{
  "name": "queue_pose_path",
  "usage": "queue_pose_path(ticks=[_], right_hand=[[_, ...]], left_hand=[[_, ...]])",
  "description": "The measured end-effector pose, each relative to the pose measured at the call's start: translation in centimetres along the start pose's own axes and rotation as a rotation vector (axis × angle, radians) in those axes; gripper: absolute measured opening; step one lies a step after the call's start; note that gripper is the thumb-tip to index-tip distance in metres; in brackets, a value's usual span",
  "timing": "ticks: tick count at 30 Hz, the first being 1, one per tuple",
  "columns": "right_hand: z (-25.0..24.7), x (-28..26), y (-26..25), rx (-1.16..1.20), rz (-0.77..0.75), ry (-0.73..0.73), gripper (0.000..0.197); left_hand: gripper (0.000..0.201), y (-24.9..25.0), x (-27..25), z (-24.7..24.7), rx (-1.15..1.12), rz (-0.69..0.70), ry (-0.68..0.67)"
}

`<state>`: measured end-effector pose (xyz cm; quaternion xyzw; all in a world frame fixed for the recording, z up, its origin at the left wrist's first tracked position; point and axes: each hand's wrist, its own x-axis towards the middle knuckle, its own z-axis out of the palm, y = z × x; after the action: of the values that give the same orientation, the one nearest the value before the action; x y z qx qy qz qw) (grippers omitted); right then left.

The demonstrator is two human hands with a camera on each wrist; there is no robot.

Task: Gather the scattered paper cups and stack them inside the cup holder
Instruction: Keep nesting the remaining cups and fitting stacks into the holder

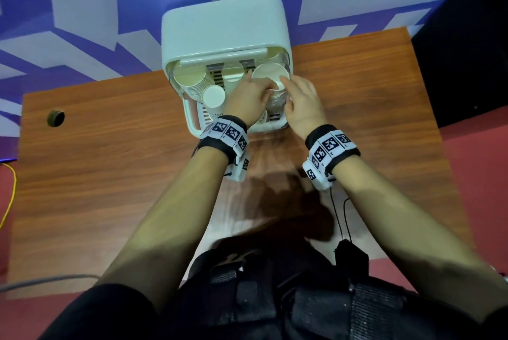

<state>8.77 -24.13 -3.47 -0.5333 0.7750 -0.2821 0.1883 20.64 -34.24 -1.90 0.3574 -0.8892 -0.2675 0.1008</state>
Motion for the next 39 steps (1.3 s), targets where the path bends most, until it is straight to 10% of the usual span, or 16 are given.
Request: queue_pose_path(ticks=[6, 24, 39], right_hand=[[0.9, -0.6, 0.3, -0.072, 0.127, -0.131, 0.071], [1.5, -0.8, -2.3, -0.243, 0.253, -0.154, 0.078], [-2.6, -5.2, -1.0, 0.009, 0.507, 0.087, 0.065]], left_hand=[[0.026, -0.4, -1.1, 1.9, 0.234, 0.204, 0.049], [0.064, -0.3, -2.7, 0.1, 0.525, 0.122, -0.253], [0.042, 4.4, -1.8, -1.2, 0.056, 0.321, -0.084]])
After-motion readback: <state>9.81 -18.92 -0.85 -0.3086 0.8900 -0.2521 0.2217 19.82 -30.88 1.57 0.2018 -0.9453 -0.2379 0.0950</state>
